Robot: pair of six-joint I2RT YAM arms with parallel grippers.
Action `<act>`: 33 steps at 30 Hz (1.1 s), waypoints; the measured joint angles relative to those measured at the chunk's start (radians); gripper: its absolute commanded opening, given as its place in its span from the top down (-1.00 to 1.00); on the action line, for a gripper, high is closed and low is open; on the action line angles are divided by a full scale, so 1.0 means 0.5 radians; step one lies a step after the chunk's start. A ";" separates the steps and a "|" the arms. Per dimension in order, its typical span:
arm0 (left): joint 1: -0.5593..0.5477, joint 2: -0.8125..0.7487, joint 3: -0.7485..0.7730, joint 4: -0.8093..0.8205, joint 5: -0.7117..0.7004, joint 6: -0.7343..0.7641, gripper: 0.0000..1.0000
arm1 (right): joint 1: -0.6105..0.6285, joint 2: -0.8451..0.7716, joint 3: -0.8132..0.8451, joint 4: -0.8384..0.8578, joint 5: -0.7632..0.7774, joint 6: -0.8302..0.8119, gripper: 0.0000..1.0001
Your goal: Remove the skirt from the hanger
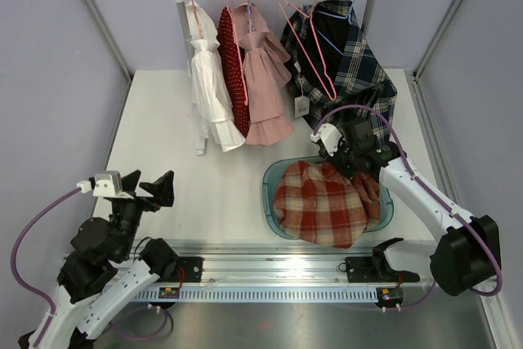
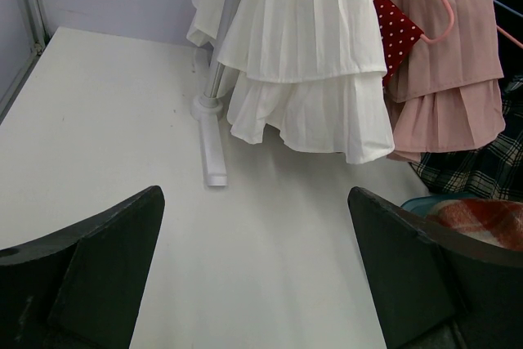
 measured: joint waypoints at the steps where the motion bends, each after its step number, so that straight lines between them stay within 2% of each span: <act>1: 0.000 0.000 0.000 0.000 0.001 0.000 -0.98 | -0.006 -0.005 -0.003 0.013 0.000 -0.002 0.85; 2: 0.000 0.000 0.000 0.000 0.002 0.000 -0.98 | -0.006 -0.013 -0.005 0.016 -0.003 -0.009 0.69; 3: 0.000 0.000 0.000 0.000 0.002 0.000 -0.98 | -0.006 -0.021 -0.006 0.011 -0.011 -0.013 0.34; 4: 0.000 0.000 0.000 0.001 0.004 0.000 -0.98 | -0.006 -0.027 -0.006 0.002 -0.019 -0.024 0.08; 6: 0.000 0.000 0.000 0.000 0.005 0.000 -0.98 | -0.006 -0.056 -0.003 -0.047 -0.047 -0.062 -0.30; 7: 0.000 0.000 0.000 0.000 0.005 0.000 -0.98 | -0.006 -0.082 0.010 -0.100 -0.075 -0.075 -0.61; 8: 0.000 0.000 0.000 0.001 0.006 0.000 -0.98 | -0.006 -0.121 0.031 -0.152 -0.096 -0.074 -0.69; 12: 0.000 0.000 0.000 0.002 0.007 0.002 -0.98 | -0.006 -0.301 0.294 -0.333 -0.132 -0.101 -0.80; 18: 0.000 0.000 0.000 0.001 0.013 0.008 -0.98 | -0.008 -0.334 0.737 -0.420 -0.172 -0.111 -0.85; 21: 0.000 0.000 0.000 0.002 0.014 0.013 -0.98 | -0.010 -0.298 0.835 -0.539 -0.397 -0.140 -0.85; 24: 0.000 0.000 0.000 0.002 0.024 0.014 -0.98 | -0.010 -0.194 0.951 -0.621 -0.716 -0.111 -0.75; 29: 0.000 0.004 0.000 0.012 0.036 0.014 -0.98 | -0.007 0.211 1.365 -0.480 -1.164 0.304 -0.70; 31: 0.000 0.008 0.000 0.015 0.037 0.015 -0.98 | 0.011 0.373 1.530 -0.330 -1.183 0.518 -0.72; 33: 0.000 0.021 0.000 0.015 0.041 0.016 -0.98 | 0.069 0.512 1.682 -0.212 -1.073 0.706 -0.75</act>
